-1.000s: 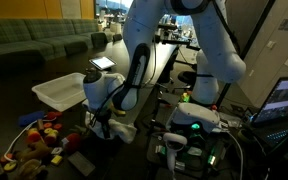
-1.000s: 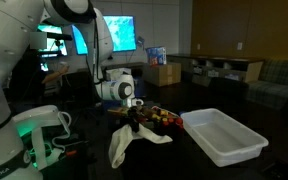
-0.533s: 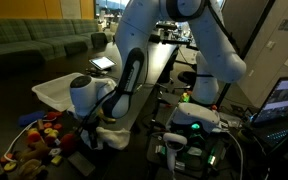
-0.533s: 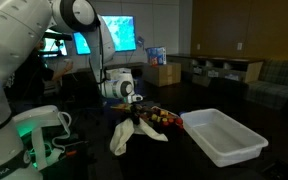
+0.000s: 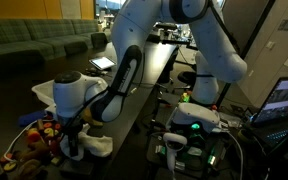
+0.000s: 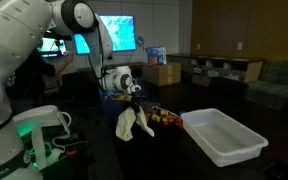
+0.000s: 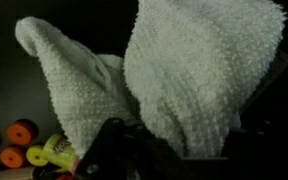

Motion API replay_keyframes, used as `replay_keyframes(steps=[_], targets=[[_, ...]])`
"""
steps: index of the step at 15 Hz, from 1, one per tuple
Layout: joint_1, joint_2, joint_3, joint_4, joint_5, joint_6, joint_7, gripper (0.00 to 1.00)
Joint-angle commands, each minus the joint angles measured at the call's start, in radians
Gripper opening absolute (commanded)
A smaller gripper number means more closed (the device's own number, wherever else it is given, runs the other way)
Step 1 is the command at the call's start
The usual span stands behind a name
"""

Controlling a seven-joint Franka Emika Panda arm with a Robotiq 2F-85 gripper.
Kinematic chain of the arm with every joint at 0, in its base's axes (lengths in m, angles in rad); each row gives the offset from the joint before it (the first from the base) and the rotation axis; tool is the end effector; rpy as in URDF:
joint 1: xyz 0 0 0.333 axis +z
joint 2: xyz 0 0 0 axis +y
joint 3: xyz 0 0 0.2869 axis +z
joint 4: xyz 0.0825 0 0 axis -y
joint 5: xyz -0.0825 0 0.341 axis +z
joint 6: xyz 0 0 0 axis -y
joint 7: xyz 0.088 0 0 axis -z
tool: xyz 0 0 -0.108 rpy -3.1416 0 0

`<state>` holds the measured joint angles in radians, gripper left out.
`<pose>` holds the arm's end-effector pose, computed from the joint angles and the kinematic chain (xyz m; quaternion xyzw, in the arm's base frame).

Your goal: Pick up the towel, push the objects on the table to the left then place the towel inside the storage bin

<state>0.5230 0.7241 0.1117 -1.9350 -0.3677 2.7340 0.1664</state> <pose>0.4579 0.3528 0.1305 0.9252 0.3745 0.0572 0.0227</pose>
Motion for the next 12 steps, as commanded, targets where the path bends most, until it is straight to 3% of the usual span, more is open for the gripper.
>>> replay_keyframes(steps=[1,8,12], targets=[[-0.024,-0.055,0.029,0.003,0.044,0.026,-0.037,0.1],[-0.118,-0.22,0.0,-0.006,0.116,0.043,-0.025,0.1],[-0.209,-0.236,-0.028,0.099,0.144,0.011,-0.049,0.1]])
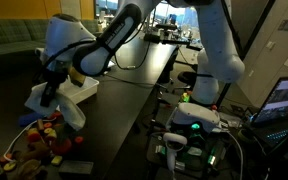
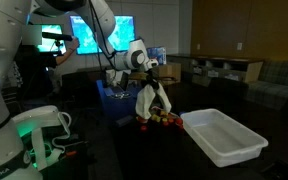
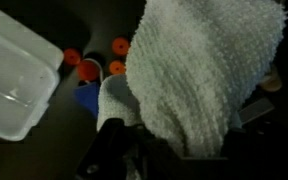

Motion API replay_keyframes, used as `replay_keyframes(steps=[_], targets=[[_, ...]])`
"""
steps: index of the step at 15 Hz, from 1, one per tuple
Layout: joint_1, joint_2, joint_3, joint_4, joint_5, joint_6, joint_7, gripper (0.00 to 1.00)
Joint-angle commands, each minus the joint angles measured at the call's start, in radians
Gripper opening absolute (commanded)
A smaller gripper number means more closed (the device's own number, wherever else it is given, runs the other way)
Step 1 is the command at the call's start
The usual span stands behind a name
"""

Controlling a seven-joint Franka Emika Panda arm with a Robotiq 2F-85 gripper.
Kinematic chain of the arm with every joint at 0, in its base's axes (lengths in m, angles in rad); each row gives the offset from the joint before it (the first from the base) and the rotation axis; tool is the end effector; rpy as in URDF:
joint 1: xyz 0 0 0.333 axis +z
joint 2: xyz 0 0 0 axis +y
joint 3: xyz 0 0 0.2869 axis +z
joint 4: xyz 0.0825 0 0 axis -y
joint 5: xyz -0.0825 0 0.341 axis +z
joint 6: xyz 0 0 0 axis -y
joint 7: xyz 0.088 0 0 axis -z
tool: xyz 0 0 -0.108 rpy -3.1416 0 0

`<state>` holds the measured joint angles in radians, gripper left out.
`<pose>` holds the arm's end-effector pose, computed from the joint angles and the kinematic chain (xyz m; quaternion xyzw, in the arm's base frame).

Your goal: Pick up the towel, push the objects on the table to the left then place the towel inside the storage bin

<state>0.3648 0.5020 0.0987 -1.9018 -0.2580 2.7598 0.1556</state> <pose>0.5522 0.2823 0.2783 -0.9511 -0.2476 -0.1845 0.0103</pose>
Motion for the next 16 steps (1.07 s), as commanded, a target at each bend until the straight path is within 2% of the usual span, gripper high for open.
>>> replay_keyframes(steps=[1,8,14,15,16], targets=[[-0.07,-0.005,-0.024,0.1,0.037,-0.018,-0.046,0.1],[-0.197,0.192,-0.059,0.477,0.079,-0.145,-0.127,0.1],[-0.217,0.406,-0.125,0.762,0.064,-0.251,-0.105,0.12],[-0.216,0.441,-0.138,0.805,0.06,-0.266,-0.099,0.37],[-0.223,0.47,-0.144,0.849,0.063,-0.294,-0.107,0.37]])
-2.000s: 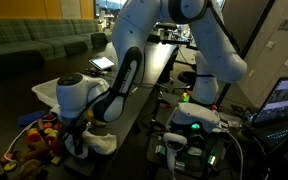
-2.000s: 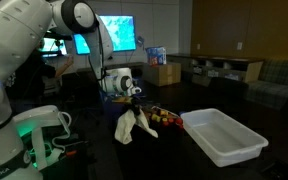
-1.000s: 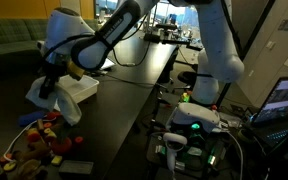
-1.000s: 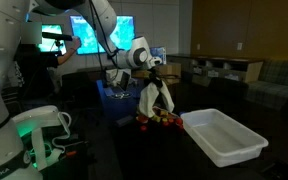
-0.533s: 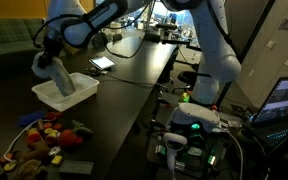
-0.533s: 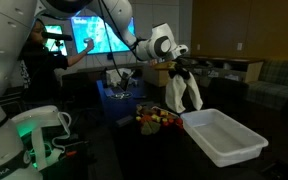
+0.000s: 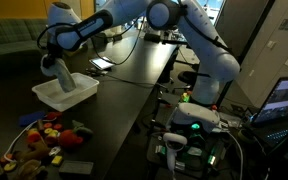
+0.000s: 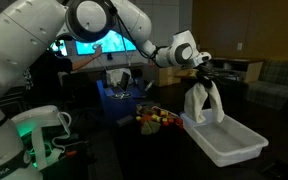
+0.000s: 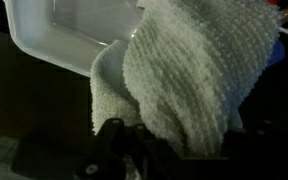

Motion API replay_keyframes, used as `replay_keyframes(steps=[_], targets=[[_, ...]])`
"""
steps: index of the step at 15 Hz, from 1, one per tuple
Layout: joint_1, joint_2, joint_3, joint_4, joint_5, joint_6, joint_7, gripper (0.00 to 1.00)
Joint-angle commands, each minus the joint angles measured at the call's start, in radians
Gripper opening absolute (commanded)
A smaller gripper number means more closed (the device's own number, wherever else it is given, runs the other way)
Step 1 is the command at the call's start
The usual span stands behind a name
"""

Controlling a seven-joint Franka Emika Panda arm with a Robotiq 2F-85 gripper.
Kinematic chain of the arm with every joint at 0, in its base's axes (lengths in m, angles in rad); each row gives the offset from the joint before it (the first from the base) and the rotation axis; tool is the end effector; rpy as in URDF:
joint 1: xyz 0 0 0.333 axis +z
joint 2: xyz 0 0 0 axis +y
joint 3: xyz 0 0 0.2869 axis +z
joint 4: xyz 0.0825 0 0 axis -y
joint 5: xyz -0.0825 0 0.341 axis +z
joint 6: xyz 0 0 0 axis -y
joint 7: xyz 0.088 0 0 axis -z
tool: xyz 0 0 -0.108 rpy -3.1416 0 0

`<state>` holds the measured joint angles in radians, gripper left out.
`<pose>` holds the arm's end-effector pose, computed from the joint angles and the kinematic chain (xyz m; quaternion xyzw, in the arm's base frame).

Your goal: Pick up the towel, push the objects on the table to the left then place the towel inside the storage bin

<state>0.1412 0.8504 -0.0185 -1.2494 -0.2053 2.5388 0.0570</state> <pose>0.7252 0.0959 0.2989 0.9671 0.1061 0.2228 0.0614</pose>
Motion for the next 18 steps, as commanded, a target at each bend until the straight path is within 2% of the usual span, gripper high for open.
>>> replay_keyframes(steps=[1,7,10,13,14,18], targets=[[-0.003,0.155,-0.036,0.239,0.009,-0.09,-0.006,0.4],[-0.049,0.263,-0.06,0.478,0.014,-0.291,-0.038,0.8],[-0.074,0.191,-0.054,0.434,0.011,-0.411,-0.084,0.99],[-0.106,0.076,-0.026,0.306,0.015,-0.508,-0.167,1.0],[-0.089,-0.006,-0.02,0.216,0.013,-0.541,-0.168,1.0],[-0.102,-0.144,0.016,0.055,0.033,-0.655,-0.221,1.0]])
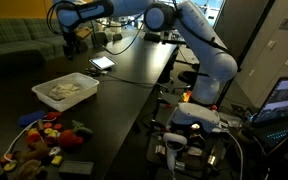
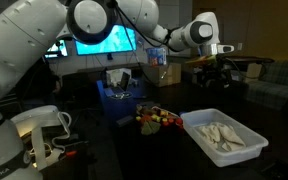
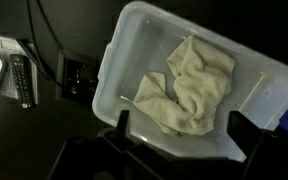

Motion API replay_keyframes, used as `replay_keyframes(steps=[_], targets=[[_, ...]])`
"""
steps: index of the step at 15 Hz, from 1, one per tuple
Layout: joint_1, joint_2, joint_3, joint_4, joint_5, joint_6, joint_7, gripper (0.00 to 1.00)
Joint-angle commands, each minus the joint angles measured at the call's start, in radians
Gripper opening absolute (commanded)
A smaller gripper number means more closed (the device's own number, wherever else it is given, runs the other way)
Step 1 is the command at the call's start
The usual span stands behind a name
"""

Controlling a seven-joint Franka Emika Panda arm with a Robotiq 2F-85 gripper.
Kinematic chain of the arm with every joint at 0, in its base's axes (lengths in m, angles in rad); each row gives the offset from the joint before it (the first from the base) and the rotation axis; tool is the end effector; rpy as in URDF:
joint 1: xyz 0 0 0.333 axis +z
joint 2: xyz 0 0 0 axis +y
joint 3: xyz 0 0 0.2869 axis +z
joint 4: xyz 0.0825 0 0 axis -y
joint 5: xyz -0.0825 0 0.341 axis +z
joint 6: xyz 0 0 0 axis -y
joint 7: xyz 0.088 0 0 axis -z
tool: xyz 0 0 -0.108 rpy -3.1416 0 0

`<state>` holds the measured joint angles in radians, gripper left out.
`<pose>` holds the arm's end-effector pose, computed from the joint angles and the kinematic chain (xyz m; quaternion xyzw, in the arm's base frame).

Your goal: Pick up the towel, push the objects on the table to the left then place the towel inside the storage bin

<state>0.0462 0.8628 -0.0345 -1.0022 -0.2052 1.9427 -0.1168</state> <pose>0.7185 0.0032 0.3381 0.9878 0.1036 0.0332 0.1115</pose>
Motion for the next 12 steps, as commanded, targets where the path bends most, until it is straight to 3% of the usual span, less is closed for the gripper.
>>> replay_keyframes(steps=[1,5,12], targets=[[-0.03,-0.185,0.046,-0.24,0.047,-0.075,-0.079,1.0],[-0.051,-0.312,0.063,-0.428,0.084,-0.111,-0.118,1.0],[-0.138,-0.513,0.056,-0.783,0.165,-0.036,-0.232,1.0]])
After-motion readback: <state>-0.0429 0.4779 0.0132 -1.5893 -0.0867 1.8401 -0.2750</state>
